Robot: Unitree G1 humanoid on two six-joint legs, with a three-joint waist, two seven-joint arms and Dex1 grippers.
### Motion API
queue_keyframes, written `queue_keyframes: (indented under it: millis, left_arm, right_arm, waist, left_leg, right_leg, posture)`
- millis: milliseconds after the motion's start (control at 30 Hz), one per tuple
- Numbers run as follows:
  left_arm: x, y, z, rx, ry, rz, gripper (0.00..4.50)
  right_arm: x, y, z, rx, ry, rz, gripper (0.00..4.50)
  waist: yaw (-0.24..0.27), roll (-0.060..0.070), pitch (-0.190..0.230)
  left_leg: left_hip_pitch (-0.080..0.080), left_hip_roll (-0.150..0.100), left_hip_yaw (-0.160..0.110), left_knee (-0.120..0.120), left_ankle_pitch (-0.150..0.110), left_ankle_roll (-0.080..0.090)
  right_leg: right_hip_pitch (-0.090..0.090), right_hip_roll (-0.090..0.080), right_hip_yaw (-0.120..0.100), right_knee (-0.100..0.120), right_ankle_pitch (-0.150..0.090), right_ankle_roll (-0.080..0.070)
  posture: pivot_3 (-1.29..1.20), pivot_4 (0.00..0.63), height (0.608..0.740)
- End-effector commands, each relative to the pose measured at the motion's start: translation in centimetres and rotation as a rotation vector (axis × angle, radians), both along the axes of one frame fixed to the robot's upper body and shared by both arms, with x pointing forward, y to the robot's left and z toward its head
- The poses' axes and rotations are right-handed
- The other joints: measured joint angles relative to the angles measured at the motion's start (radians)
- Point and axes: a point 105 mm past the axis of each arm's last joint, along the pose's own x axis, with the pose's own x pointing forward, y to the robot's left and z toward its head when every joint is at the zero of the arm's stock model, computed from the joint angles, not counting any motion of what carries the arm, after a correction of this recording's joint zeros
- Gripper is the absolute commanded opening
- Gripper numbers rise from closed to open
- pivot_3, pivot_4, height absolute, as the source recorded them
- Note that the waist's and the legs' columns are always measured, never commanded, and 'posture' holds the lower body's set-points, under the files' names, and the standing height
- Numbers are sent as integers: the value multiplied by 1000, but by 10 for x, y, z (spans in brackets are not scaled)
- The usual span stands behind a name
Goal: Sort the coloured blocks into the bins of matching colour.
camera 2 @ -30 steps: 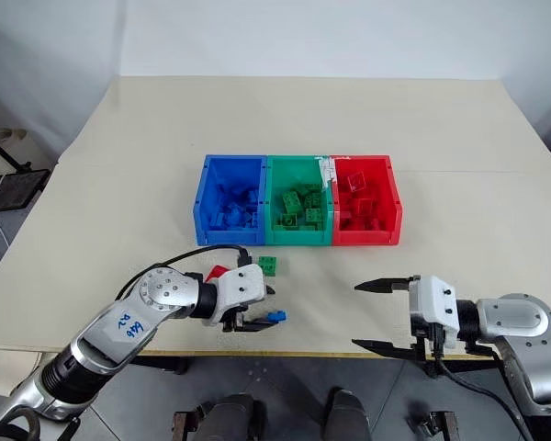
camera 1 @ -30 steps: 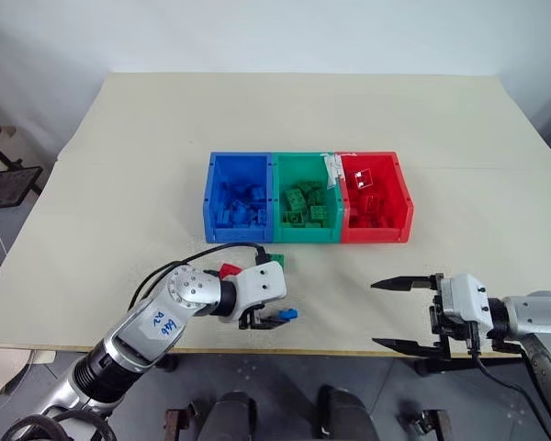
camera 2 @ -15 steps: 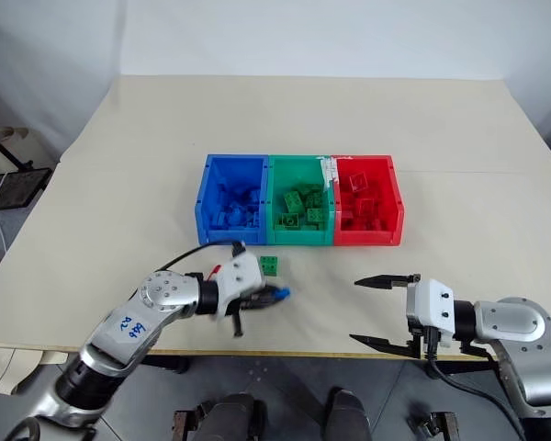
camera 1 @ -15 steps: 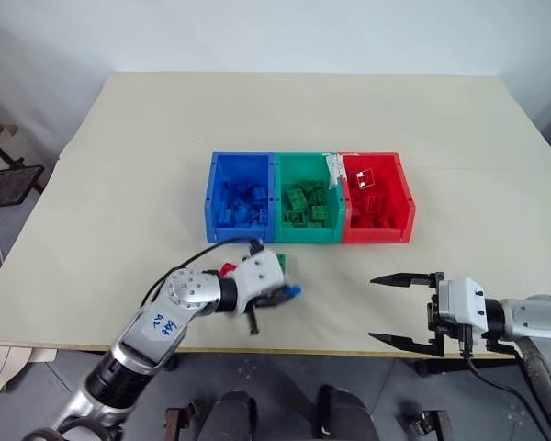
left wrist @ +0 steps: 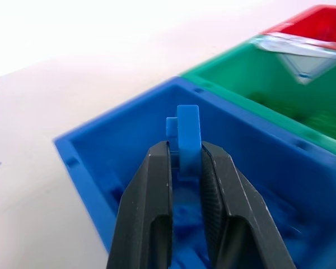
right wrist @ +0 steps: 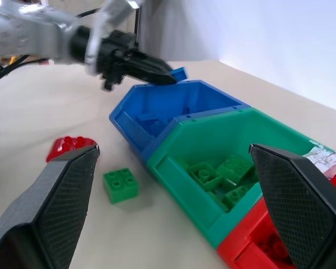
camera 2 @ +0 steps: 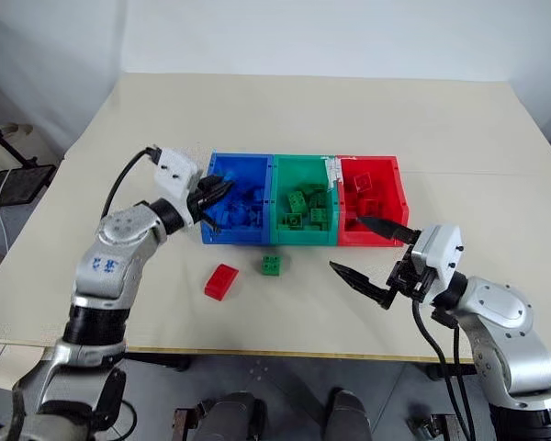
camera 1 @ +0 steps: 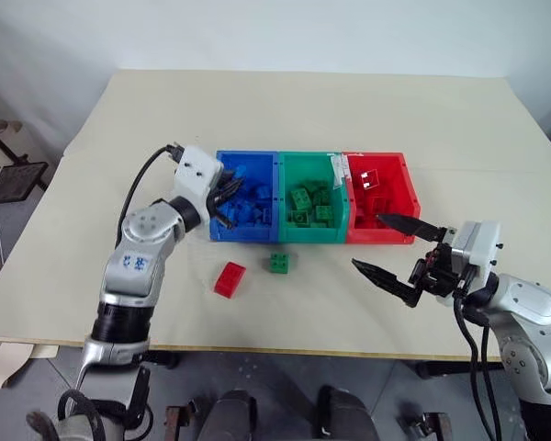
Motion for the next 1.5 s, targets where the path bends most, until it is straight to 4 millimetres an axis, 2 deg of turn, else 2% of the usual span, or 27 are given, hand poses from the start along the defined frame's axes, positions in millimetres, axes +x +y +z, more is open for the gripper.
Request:
queue_keyframes:
  millis: [33,233,367,433,567,633,700,767,900,967,1067,1233,1367,1500]
  left_arm:
    - [-2,-8,-2,-11,16,-81,675]
    - [-12,-5,4,-23,-2,-157,2619]
    - [-24,11,8,-6,-46,-184,3922]
    - [-38,29,5,21,-63,-215,4482]
    - [-77,58,-11,160,-76,-326,4482]
    - [-95,94,-27,200,-14,-292,4482]
    - [-108,117,-36,216,38,-277,4482]
    - [-116,129,-44,234,79,-269,4482]
    - [-123,133,-52,265,119,-271,4482]
    - [-124,127,-54,264,129,-281,4482]
    - [-127,104,-57,244,149,-357,4482]
    - [-134,34,-64,286,179,-551,4482]
    - [-112,-11,-73,320,170,-551,4482]
    - [-95,-32,-77,345,151,-537,4482]
  right_arm:
    - [0,-3,6,-32,-47,1,4500]
    - [4,-2,2,-51,-53,16,4500]
    - [6,-1,-3,-73,-49,43,4500]
    - [9,0,-4,-78,-45,60,4500]
    - [13,2,-5,-102,-46,105,4500]
    - [14,4,-8,-134,-42,150,4500]
    - [13,4,-12,-179,-34,189,4500]
    - [13,1,-20,-246,-29,211,4500]
    - [14,-4,-23,-282,-1,242,4500]
    - [15,-4,-22,-277,-1,242,4500]
    - [14,-3,-24,-278,11,247,4500]
    - [11,-5,-27,-286,31,244,4500]
    - [8,-5,-26,-289,35,241,4500]
    - [5,-5,-24,-285,37,226,4500]
  waist:
    - [-4,0,0]
    - [-18,0,0]
    - [-27,0,0]
    - [-33,0,0]
    - [-48,0,0]
    - [-29,0,0]
    - [-46,0,0]
    - [-46,-1,0]
    - [-30,-1,0]
    - [-28,-1,0]
    - [-27,-1,0]
    - [-26,-1,0]
    - [-23,0,0]
    - [-27,0,0]
  left_leg:
    - [0,0,0,0,0,0]
    - [0,0,0,0,0,0]
    - [0,1,0,-1,0,0]
    - [0,1,0,-1,0,0]
    - [2,2,0,-4,0,-1]
    - [1,1,-1,-3,0,-1]
    - [2,2,2,-1,-2,0]
    - [3,3,2,-2,-3,0]
    - [2,3,3,0,-4,1]
    - [2,3,3,0,-4,1]
    - [3,3,3,0,-5,1]
    - [3,3,3,1,-5,1]
    - [3,3,3,2,-5,1]
    - [3,3,4,1,-5,1]
  right_leg:
    - [0,0,0,0,0,0]
    - [0,0,0,1,0,0]
    - [-1,0,0,1,0,0]
    - [-1,0,0,1,0,0]
    - [-1,0,0,2,0,0]
    - [-1,0,-1,1,0,0]
    - [0,0,0,1,0,0]
    - [-1,1,-1,1,0,0]
    - [0,0,-1,1,0,0]
    - [0,0,-1,1,0,0]
    - [0,0,-1,1,0,0]
    - [0,0,-1,1,0,0]
    - [0,0,-1,2,0,0]
    - [0,0,0,2,0,0]
  posture:
    - [0,150,740]
    - [0,150,740]
    - [0,150,740]
    - [0,150,740]
    - [0,150,740]
    - [0,150,740]
    - [0,150,740]
    - [0,150,740]
    - [0,150,740]
    - [0,150,740]
    - [0,150,740]
    - [0,150,740]
    - [0,150,740]
    - [0,150,740]
